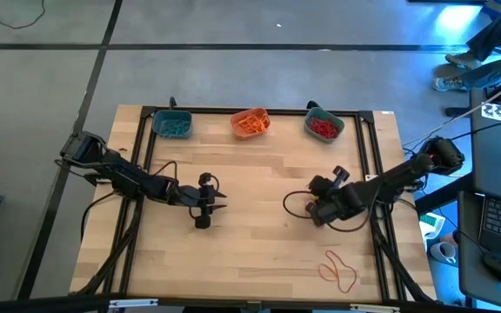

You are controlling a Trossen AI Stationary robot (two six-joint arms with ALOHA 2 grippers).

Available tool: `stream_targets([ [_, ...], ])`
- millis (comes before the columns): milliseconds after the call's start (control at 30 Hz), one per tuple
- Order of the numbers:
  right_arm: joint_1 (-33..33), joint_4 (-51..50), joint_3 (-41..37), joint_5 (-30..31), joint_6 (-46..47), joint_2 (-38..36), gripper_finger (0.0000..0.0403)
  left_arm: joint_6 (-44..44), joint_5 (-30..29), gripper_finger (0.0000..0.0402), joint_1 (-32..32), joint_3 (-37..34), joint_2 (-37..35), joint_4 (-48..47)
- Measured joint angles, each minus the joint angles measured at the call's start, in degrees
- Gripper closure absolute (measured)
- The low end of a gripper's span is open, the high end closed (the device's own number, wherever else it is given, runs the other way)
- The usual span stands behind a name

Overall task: Sort rubber bands into baskets
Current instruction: Put the red rubber band into the green bin

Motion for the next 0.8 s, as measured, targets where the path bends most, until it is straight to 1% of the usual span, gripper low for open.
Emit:
stream_targets([
  [167, -3.0, 0.0, 0.0, 0.1, -4.3, -0.9, 0.0398, 1.3, 0.0, 0.0258, 0.0, 0.0, 0.0, 0.4],
  [233, -4.3, -0.1, 0.0, 1.3, -5.3, -1.6, 0.0398, 2.0, 0.0, 0.0258, 0.0, 0.0, 0.0, 0.9],
  [400, -8.2, -0.2, 0.0, 2.5, -8.8, -5.0, 0.0398, 2.9, 0.0, 0.0258, 0.0, 0.0, -1.0, 1.4],
  [533, -11.7, -0.2, 0.0, 2.5, -11.6, -8.8, 0.0398, 4.0, 0.0, 0.0258, 0.0, -0.4, -3.7, 1.4],
  [633, -14.7, 0.3, 0.0, 2.5, -14.1, -11.8, 0.0398, 4.2, 0.0, 0.0258, 0.0, -2.1, -6.7, 1.5],
  [800, -20.2, 0.6, 0.0, 2.6, -18.0, -15.6, 0.0398, 4.5, 0.0, 0.0258, 0.0, -7.6, -12.4, 8.0],
])
